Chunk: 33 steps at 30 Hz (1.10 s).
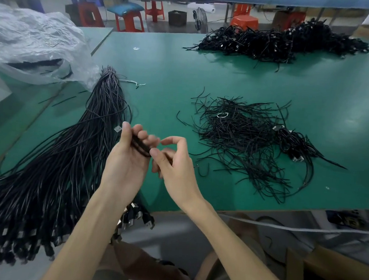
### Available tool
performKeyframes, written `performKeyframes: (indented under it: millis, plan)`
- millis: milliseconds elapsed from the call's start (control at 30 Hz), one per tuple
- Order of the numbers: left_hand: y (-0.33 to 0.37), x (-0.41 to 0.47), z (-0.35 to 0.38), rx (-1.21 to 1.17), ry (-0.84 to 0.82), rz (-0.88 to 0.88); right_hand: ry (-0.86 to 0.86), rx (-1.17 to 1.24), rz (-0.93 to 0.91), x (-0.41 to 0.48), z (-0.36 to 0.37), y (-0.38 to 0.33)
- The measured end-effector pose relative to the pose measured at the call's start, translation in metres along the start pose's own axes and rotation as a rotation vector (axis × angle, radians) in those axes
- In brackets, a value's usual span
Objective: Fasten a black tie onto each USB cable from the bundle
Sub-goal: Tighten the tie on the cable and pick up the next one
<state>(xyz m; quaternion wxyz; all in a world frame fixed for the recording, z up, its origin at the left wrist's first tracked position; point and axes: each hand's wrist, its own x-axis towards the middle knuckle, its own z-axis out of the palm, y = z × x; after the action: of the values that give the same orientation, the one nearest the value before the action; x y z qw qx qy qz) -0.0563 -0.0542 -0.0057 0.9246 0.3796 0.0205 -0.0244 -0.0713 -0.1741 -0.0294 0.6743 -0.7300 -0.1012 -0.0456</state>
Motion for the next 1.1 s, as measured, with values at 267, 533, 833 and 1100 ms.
performKeyframes:
  millis: [267,533,833,1100]
  plan:
    - [-0.003,-0.002,0.000,-0.123,-0.127,-0.095,-0.283,-0.048,0.092,0.001,-0.010,0.004]
    - [-0.008,-0.002,0.003,0.462,-0.138,-0.023,-0.256,-0.008,0.107,0.006,-0.021,0.000]
    - [0.008,0.000,-0.011,0.565,-0.491,-0.125,-0.016,0.082,0.079,0.006,-0.029,0.005]
    - [0.008,-0.001,-0.019,0.864,-0.266,0.022,-0.010,-0.271,-0.052,0.010,-0.034,0.003]
